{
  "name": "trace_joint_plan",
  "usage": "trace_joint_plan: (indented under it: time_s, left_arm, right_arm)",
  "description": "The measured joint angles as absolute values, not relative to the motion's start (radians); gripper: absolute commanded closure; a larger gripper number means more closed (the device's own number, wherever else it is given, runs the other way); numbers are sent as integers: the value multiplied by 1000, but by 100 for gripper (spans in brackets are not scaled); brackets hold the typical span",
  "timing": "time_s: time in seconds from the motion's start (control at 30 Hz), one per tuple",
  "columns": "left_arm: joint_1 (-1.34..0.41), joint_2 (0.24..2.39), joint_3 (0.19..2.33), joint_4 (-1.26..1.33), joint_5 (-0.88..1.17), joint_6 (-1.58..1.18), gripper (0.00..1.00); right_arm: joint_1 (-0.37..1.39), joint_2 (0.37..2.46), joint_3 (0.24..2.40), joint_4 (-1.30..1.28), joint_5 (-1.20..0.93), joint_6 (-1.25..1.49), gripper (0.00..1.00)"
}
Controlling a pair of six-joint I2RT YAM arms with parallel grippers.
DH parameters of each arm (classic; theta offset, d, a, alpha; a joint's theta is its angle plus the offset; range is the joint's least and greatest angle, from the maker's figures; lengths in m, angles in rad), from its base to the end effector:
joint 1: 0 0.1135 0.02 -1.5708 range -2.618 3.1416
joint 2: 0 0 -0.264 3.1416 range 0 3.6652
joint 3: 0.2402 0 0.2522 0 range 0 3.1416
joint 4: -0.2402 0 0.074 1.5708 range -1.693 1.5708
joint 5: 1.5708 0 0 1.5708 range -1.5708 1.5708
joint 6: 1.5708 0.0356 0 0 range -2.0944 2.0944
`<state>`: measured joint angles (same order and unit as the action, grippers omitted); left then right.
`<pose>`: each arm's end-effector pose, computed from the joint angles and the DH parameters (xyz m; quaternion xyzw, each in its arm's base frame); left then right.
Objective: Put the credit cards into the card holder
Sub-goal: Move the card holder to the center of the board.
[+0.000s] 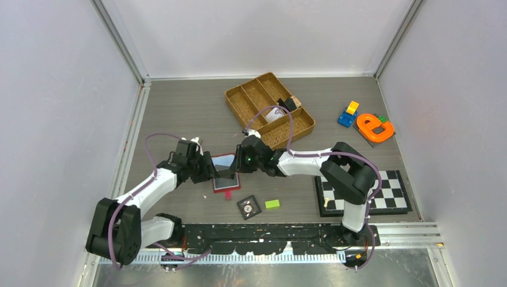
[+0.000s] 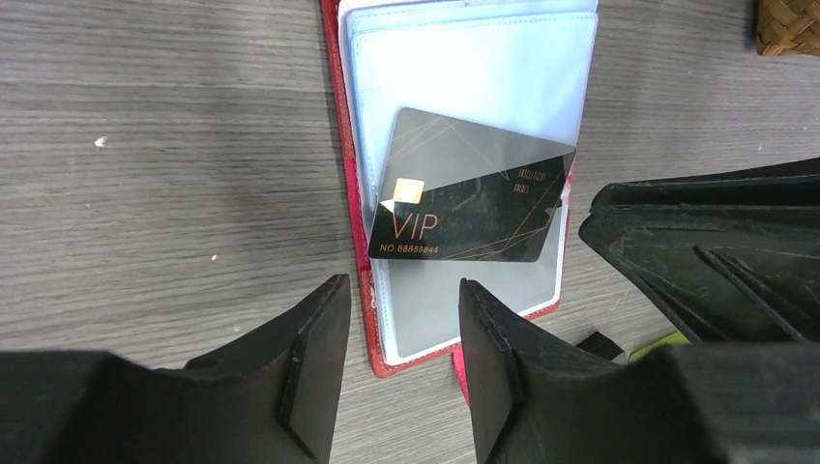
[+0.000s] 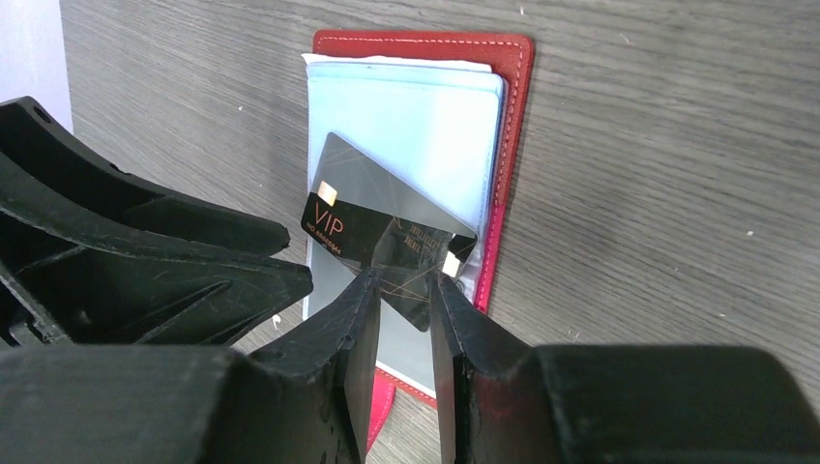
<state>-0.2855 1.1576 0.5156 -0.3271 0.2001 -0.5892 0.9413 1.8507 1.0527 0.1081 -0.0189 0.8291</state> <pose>0.1973 -0.0653 0.1669 -0.1145 0.9439 -0.2113 0.2267 0.2299 0.3168 0.1640 -0.0547 0.9029 0.3354 0.2633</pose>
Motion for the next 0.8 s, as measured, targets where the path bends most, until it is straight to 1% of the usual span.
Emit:
trace_joint_plan:
  time_s: [0.6,0.8]
  left_arm:
    - [-286,1196,516,-289,205,-591,58]
    - [-286,1196,516,-289,203,-582,61]
  right_arm:
    - [947,1898,1061,76,-17,868,70]
    - [947,1917,1077,78,-17,868,72]
